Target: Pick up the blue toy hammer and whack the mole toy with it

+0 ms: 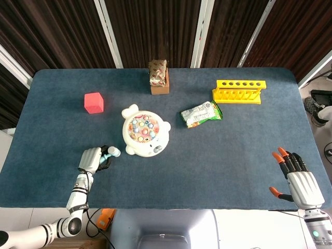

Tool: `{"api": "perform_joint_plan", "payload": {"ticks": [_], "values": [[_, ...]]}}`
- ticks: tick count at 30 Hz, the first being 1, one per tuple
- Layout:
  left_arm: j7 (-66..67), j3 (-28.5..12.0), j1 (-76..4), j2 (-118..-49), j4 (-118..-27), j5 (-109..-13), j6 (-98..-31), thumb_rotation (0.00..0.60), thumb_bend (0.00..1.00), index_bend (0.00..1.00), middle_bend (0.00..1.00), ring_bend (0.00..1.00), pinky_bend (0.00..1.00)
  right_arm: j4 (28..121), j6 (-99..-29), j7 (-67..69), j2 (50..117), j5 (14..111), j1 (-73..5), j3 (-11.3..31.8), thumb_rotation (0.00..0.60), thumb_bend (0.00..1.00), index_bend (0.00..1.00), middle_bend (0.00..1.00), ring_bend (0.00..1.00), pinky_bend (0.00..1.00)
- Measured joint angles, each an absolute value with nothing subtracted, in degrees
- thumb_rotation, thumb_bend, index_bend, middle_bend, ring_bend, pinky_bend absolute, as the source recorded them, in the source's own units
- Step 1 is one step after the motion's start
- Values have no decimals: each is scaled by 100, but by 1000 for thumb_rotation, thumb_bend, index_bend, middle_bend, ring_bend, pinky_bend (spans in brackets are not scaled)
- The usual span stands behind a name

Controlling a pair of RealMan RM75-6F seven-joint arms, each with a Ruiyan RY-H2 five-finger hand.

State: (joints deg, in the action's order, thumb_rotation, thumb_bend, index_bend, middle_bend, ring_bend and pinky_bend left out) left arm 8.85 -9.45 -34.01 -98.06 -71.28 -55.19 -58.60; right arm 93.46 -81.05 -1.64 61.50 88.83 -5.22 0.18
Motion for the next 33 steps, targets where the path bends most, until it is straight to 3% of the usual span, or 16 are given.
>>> {"api": "perform_joint_plan", "payload": {"ticks": [3, 7, 9, 24, 33], "values": [[805, -938, -3374, -9791, -7114, -5626, -5816, 600, 587, 391, 441, 415, 538, 9351, -8108, -166, 6152, 8887, -521, 16, 600, 340, 0, 0, 0, 0], [733, -895, -3340, -9782, -7074, -5809, -5778, 600, 572, 291, 287, 299, 444, 9359, -8110, -172, 6154, 8889, -518, 12, 600, 340, 0, 0, 0, 0], [710, -890, -3330, -9793, -7021, -5868, -5770, 600, 568, 273, 260, 265, 404, 9361, -8114, -173, 6154, 8894, -517, 11, 600, 340, 0, 0, 0, 0], [519, -944, -3280, -9730, -7015, -6072, -5567, 600, 517, 228, 228, 220, 324, 9369, -8094, -139, 6131, 8901, -535, 9, 600, 340, 0, 0, 0, 0], [548, -958, -3277, -9654, -7093, -6087, -5457, 600, 470, 96, 152, 133, 286, 9373, -8085, -137, 6131, 8904, -542, 7, 600, 340, 0, 0, 0, 0]]}}
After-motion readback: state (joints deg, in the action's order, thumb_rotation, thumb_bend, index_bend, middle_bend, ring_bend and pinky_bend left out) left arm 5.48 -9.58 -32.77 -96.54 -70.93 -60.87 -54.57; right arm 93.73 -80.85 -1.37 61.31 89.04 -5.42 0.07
